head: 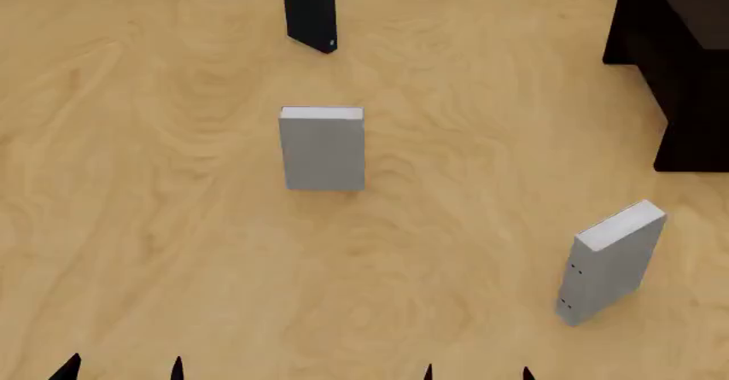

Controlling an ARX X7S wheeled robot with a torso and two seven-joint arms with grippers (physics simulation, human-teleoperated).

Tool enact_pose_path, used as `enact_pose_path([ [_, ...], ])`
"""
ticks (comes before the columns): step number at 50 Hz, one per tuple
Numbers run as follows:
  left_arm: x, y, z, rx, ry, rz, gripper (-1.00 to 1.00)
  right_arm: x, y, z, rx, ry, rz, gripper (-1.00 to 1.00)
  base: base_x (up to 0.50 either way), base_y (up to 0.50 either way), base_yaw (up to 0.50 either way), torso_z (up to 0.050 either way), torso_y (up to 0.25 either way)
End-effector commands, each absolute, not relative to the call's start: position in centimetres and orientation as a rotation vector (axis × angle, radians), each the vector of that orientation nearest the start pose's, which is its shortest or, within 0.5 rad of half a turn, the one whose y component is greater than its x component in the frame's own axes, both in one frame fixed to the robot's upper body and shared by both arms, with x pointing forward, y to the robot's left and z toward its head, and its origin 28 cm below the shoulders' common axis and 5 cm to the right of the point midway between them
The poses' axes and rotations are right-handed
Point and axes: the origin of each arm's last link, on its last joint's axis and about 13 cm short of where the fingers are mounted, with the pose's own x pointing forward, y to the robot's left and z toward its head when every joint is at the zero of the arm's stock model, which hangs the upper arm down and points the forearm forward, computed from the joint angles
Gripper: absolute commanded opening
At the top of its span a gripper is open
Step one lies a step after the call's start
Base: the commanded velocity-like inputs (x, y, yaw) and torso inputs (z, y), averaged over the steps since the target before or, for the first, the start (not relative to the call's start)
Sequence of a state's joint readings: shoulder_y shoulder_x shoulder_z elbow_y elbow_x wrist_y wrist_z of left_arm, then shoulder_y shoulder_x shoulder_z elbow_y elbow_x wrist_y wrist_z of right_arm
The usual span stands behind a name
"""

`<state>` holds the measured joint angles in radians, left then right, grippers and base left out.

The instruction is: Pick up the book on the right and place it on the cabinet shelf.

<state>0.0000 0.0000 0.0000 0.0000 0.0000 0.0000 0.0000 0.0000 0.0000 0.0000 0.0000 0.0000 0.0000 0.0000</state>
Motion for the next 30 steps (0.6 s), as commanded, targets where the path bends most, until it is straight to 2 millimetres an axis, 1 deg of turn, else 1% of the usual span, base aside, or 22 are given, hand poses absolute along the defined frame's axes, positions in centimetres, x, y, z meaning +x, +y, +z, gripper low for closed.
enact_pose_path([
  [1, 21.1, 20.5, 1.3, 0.000, 0.000, 0.000, 1.00, 21.1, -9.9, 1.3, 0.000, 0.000, 0.000, 1.00, 0.00, 0.00, 0.00, 0.000, 0.000],
  [3, 21.0, 20.5, 1.4, -0.005, 0.000, -0.001, 1.00, 21.2, -9.5, 1.3, -0.002, -0.007, 0.014, 1.00, 0.00, 0.00, 0.00, 0.000, 0.000],
  [5, 20.8, 20.5, 1.7, -0.059, 0.004, -0.045, 1.00, 21.2, -9.5, 1.4, -0.005, -0.005, 0.015, 1.00, 0.00, 0.00, 0.00, 0.000, 0.000],
  [6, 20.7, 20.6, 1.8, -0.079, -0.024, -0.061, 1.00, 21.4, -9.5, 1.2, -0.019, 0.012, 0.011, 1.00, 0.00, 0.00, 0.00, 0.027, 0.000],
  [11, 20.6, 20.7, 2.2, -0.068, -0.026, -0.060, 1.00, 21.8, -9.7, 2.0, -0.020, 0.000, 0.019, 1.00, 0.00, 0.00, 0.00, 0.050, 0.000],
  [13, 20.5, 20.5, 2.6, -0.065, -0.031, -0.077, 1.00, 22.0, -9.8, 3.0, -0.026, -0.023, 0.024, 1.00, 0.00, 0.00, 0.00, 0.050, 0.000],
  [17, 21.1, 20.2, 4.7, -0.077, -0.067, -0.101, 1.00, 22.2, -10.3, 5.6, -0.019, -0.077, 0.008, 1.00, 0.00, 0.00, 0.00, 0.050, 0.000],
  [18, 21.3, 20.2, 5.2, -0.079, -0.069, -0.105, 1.00, 22.3, -10.4, 6.7, -0.025, -0.101, 0.003, 1.00, 0.00, 0.00, 0.00, 0.050, 0.000],
  [21, 22.2, 20.2, 6.8, -0.085, -0.092, -0.109, 1.00, 22.5, -10.6, 8.8, -0.038, -0.135, 0.003, 1.00, 0.00, 0.00, 0.00, 0.050, 0.000],
  [24, 23.2, 20.3, 9.2, -0.095, -0.130, -0.109, 1.00, 22.9, -10.8, 10.9, -0.048, -0.173, -0.001, 1.00, 0.00, 0.00, 0.00, 0.050, 0.000],
  [26, 23.7, 20.4, 10.3, -0.097, -0.156, -0.107, 1.00, 23.1, -11.1, 11.8, -0.045, -0.186, -0.006, 1.00, 0.00, 0.00, 0.00, 0.050, 0.000],
  [30, 24.4, 20.4, 12.1, -0.106, -0.182, -0.102, 1.00, 23.4, -11.4, 12.9, -0.031, -0.214, -0.016, 1.00, 0.00, 0.00, 0.00, 0.050, 0.000],
])
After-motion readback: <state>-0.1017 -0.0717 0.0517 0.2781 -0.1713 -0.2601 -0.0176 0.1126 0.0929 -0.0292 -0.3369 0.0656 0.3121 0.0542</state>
